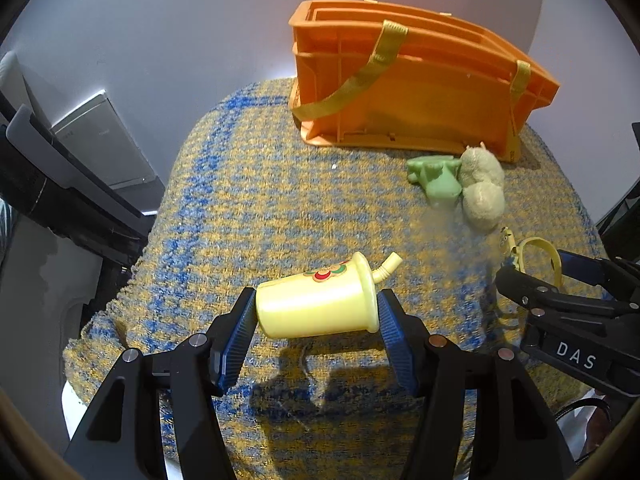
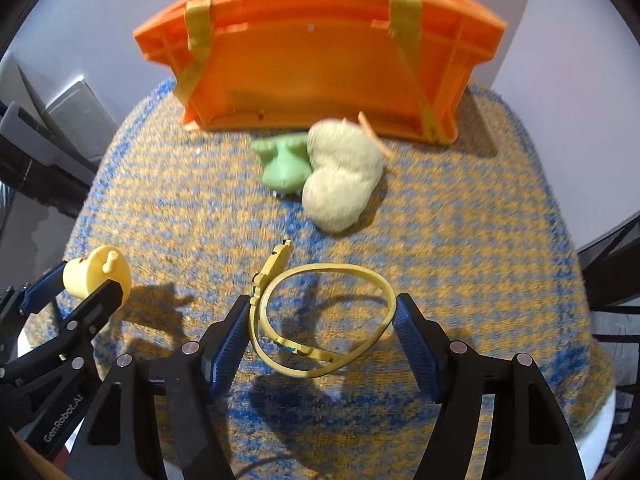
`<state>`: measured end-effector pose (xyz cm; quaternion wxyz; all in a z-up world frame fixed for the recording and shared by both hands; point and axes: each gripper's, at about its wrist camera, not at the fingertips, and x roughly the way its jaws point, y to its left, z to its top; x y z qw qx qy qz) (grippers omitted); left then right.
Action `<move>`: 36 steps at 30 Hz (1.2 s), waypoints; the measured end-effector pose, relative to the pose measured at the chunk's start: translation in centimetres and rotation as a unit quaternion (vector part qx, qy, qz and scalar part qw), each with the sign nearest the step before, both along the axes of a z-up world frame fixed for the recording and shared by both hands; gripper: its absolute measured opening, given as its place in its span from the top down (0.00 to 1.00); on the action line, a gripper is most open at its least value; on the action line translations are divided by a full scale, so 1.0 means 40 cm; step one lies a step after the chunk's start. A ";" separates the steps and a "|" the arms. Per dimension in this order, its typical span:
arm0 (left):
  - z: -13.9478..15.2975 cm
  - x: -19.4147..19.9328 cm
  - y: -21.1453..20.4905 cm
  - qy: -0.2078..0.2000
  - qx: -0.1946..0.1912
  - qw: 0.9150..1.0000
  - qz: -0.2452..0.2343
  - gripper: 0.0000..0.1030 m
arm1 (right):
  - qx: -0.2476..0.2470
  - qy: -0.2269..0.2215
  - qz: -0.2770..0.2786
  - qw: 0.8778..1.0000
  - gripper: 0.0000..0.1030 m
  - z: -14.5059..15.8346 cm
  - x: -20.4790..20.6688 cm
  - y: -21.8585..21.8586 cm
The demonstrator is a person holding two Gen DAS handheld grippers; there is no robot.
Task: Organize objects
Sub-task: 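Grasp the yellow cup with the left gripper while the right gripper grasps its yellow cord, then carry the cup and cord into the orange crate and open both grippers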
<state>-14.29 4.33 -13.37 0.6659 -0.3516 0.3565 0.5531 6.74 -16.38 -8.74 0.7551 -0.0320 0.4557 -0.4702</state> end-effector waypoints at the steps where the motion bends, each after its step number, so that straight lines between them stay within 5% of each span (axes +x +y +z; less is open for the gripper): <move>1: 0.015 0.002 0.002 0.000 0.005 1.000 0.000 0.43 | -0.004 -0.003 0.002 1.000 0.32 0.018 0.008 0.002; 25: 0.263 0.034 0.162 -0.018 0.076 0.997 -0.011 0.43 | -0.080 -0.053 0.041 0.995 0.32 0.302 0.097 0.029; 36: 0.321 0.054 0.277 -0.020 0.095 0.995 -0.016 0.43 | -0.107 -0.064 0.052 0.991 0.32 0.399 0.168 -0.005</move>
